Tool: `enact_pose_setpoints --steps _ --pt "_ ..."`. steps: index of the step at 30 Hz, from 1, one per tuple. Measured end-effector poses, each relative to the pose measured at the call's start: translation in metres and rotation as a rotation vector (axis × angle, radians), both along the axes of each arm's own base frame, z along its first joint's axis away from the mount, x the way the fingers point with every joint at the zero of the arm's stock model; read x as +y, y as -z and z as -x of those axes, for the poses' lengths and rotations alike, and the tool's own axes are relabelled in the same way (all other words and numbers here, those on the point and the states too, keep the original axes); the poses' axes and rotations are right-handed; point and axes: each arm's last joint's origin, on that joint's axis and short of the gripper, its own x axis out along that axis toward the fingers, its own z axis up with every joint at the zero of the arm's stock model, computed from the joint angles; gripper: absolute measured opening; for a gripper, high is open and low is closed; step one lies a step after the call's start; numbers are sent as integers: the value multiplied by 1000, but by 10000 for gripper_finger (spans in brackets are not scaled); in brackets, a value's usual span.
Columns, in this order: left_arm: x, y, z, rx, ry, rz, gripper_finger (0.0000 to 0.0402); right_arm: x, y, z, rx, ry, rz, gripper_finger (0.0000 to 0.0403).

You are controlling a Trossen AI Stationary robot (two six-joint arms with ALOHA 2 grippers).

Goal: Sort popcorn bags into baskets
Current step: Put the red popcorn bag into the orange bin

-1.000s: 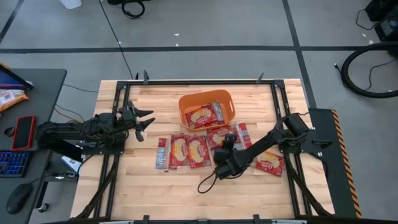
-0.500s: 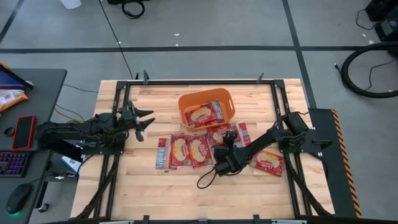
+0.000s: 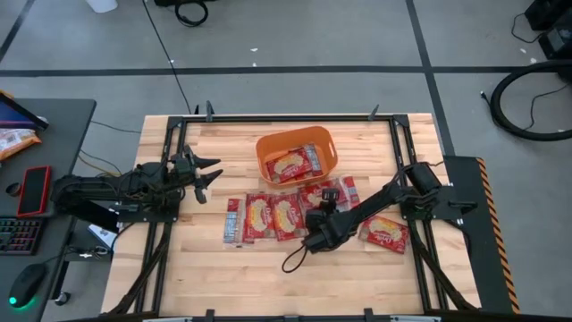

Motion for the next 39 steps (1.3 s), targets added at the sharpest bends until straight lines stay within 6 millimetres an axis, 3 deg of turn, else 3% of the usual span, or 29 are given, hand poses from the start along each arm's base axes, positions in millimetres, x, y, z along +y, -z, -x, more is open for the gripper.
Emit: enact_pose_setpoints --steps 5,11,18,22,29,39 --pt "0 0 0 0 0 1 164 5 -35 -7 42 19 50 39" --pt "0 3 0 15 -1 42 164 8 -79 -17 48 5 113 19" --pt "-2 4 -1 6 65 93 164 6 -110 -24 -28 -43 302 28" --pt "-2 4 -1 5 73 96 164 -6 -113 -29 -64 -41 405 31" --pt "-2 4 -1 5 73 96 164 -50 -97 -46 -22 15 410 33" --pt "-2 4 -1 6 72 95 164 -119 -72 -87 3 -130 156 39"
